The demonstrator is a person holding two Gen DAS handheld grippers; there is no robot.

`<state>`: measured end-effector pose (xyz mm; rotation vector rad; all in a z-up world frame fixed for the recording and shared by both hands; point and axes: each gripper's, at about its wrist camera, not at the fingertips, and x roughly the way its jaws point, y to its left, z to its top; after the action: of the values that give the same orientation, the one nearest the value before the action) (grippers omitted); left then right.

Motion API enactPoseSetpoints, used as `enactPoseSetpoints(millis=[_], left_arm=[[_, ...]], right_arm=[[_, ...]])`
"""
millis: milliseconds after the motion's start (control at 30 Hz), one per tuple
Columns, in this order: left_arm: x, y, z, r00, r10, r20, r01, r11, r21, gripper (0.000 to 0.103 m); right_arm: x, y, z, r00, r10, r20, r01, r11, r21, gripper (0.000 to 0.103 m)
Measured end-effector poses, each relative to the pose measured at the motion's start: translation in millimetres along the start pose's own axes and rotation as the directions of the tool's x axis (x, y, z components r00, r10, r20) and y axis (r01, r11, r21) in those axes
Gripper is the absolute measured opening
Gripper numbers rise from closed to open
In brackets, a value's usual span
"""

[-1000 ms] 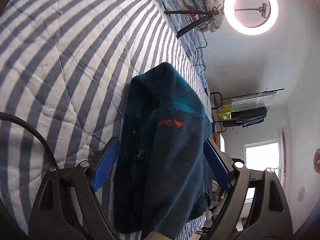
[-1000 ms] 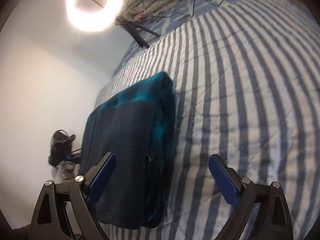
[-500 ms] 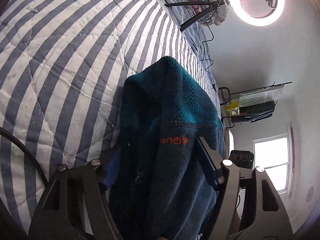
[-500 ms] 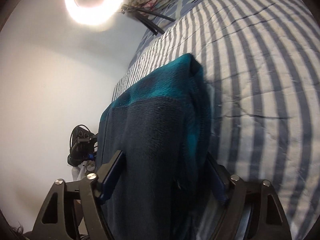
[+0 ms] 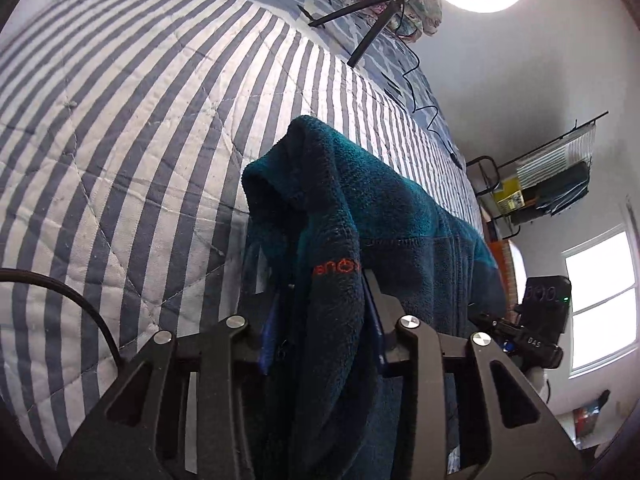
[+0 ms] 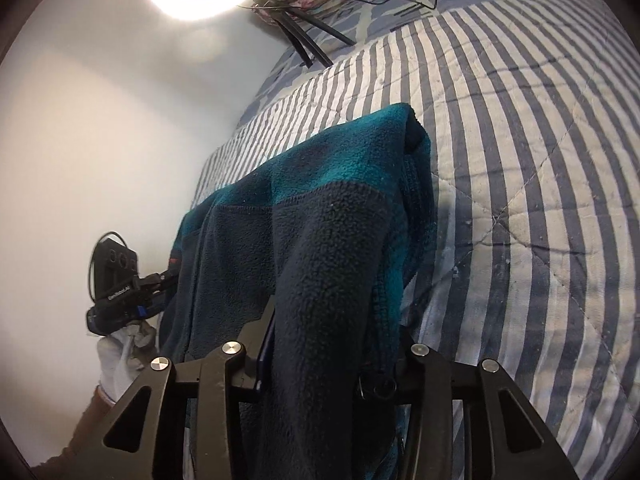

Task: Fold large clothes
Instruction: 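Carry the folded jacket with both tools toward the bed's head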

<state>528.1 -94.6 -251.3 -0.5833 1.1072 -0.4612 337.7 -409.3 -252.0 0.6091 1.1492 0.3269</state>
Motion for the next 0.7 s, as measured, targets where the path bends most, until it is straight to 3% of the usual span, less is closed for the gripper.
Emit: enactPoseSetpoints(millis=[367,700], left_arm=[[-8.9,-53.8,-7.9,0.998,0.055,0.041,-0.06,0.992,0.114,0.029],[-12.0,-110.0,-34.2,0.999,0.042,0.024,-0.046,0.975,0.219,0.027]], right_arm=[[-27.7,58.1,-4.1,0.982,-0.177,0.058,0.185,0.968,-0.171,0.035],[-78.8,84.4,-25.9,0.939,-0.304,0.162,0.338,0.903,-0.266,0.034]])
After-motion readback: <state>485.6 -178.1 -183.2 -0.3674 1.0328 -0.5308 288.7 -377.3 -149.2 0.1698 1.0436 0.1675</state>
